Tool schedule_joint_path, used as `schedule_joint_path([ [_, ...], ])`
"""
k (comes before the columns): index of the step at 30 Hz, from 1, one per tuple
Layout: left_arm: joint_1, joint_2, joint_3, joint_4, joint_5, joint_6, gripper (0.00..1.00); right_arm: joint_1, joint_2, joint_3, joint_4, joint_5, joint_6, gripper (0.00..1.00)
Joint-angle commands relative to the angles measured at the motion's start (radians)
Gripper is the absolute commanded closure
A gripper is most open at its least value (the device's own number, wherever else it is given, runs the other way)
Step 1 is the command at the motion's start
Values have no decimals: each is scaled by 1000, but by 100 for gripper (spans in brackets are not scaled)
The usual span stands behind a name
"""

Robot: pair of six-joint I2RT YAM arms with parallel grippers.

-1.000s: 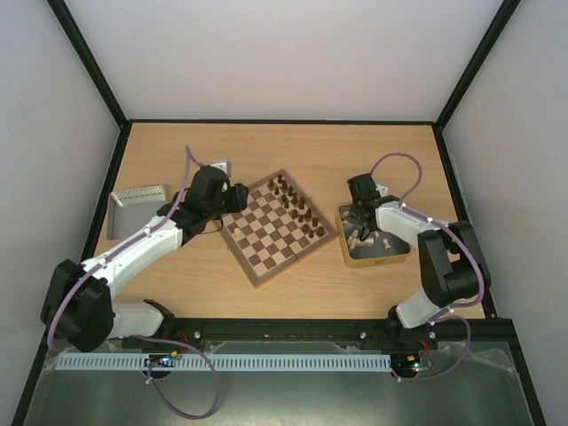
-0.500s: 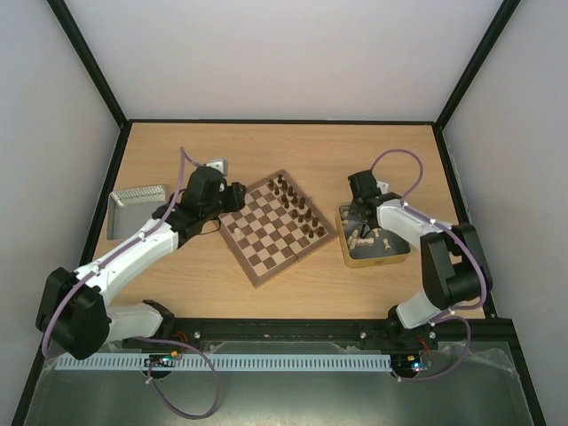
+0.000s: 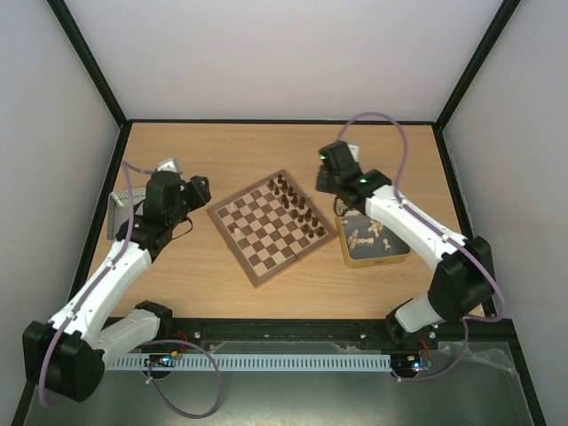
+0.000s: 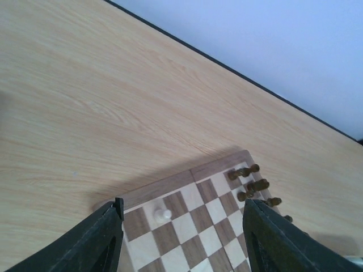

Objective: Set up the chess pieces on the board
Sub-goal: Pick up the chess piece from the storage box, then place the chess piece on the chessboard.

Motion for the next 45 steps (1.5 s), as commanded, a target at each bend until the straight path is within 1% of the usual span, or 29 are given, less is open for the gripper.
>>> schedule_joint_path([
  [1, 50, -84, -54, -31, -16, -35, 40, 162, 126, 150, -44, 13, 10, 89],
  [5, 88, -159, -75, -76, -32, -34, 38, 299, 271, 293, -41, -4, -5, 89],
  [10, 129, -238, -89, -138, -96, -42, 38, 436, 445, 484, -65, -32, -39, 89],
  [14, 150, -303, -102, -178, -158, -60, 37, 496, 593, 615, -88, -61, -60, 89],
  [19, 159, -361, -117, -213, -208, -76, 36, 522, 709, 735, -115, -81, -67, 88],
  [26, 161, -423, -124, -248, -291, -108, 35, 524, 807, 806, -168, -73, -76, 88],
  [45, 161, -395, -143, -225, -262, -86, 34, 524, 907, 847, -203, -25, -91, 87],
])
